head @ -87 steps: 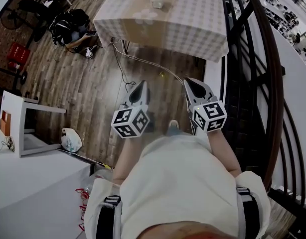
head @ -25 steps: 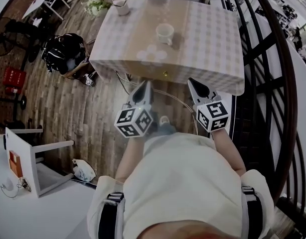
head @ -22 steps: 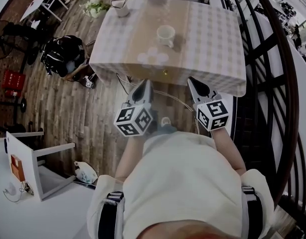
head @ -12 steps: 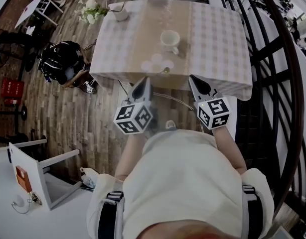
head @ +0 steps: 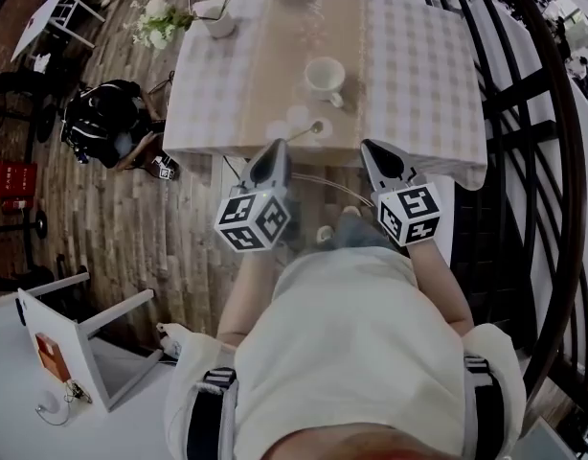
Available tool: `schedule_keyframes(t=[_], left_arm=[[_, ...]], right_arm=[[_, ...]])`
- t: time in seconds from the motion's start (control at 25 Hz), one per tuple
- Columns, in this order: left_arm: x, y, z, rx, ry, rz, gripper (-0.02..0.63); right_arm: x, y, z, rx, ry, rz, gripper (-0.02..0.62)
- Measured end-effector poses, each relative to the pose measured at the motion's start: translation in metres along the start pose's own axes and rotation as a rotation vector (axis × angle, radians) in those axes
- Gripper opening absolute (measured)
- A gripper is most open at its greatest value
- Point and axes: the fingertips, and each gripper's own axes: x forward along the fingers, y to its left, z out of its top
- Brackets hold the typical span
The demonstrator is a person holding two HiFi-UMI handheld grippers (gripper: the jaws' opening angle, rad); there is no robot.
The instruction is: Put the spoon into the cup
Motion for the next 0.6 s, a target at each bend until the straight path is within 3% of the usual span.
schedule_keyframes(t=[0.36, 0.6], left_arm=[[0.033, 0.025, -0.025, 0.010, 0.041, 0.000, 0.005], [0.054, 0.030, -0.029, 0.000, 0.070, -0.006, 0.005]], right_arm=[[0.035, -0.010, -0.024, 0.014, -0.003, 0.018, 0.000], [0.055, -0.020, -0.017, 0.004, -0.005, 0.034, 0.000]])
